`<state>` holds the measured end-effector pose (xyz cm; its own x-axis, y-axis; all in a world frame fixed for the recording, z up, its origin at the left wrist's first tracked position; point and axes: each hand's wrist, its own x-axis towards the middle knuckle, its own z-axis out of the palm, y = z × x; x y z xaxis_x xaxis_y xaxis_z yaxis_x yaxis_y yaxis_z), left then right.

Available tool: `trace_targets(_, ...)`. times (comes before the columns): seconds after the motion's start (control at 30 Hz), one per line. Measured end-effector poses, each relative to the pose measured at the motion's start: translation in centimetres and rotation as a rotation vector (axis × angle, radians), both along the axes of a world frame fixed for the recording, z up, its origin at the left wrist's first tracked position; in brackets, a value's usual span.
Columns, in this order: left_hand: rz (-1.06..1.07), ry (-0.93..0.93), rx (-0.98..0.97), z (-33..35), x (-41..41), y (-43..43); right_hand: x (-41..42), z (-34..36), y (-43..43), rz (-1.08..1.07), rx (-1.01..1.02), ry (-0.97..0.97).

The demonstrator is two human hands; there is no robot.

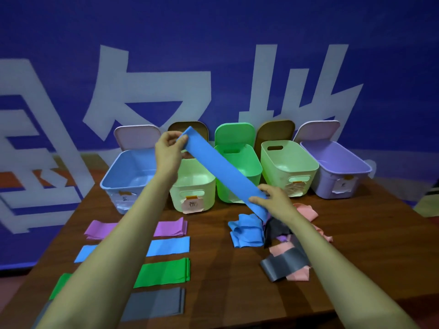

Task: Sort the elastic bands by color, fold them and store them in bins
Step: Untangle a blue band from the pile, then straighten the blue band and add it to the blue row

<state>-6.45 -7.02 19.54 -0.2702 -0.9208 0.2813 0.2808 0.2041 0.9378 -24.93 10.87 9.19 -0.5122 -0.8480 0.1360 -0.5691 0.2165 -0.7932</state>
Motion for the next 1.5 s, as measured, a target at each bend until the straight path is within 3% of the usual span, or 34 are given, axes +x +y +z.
trace_targets(0.17,0.085,-0.066,0.026,-1.9,4.0,-3.2,-0.8,0.5,-1.2,0.056,0.116,0.032)
trace_targets(0.4,0.260,-0.192,0.247,-9.6,12.2,-5.0,2.9,-1.8,-4.6,0.042,0.034,-0.243)
trace_targets(0.67,0.467,-0.567,0.283,-17.3,22.4,-6.0,11.0,-7.5,-8.4,0.103,0.176,-0.461)
trace_targets(0.9,0.516,-0.734,0.213,-19.4,25.8,-6.8,14.6,-9.2,-10.6,0.055,0.239,-0.213)
trace_targets(1.1,0.509,-0.839,0.268,-20.4,27.0,-8.7,16.3,-9.8,-12.1,0.073,0.332,0.007)
trace_targets(1.5,0.506,-0.888,0.284,-21.8,27.3,-8.8,17.0,-10.7,-12.9,0.065,0.496,0.140)
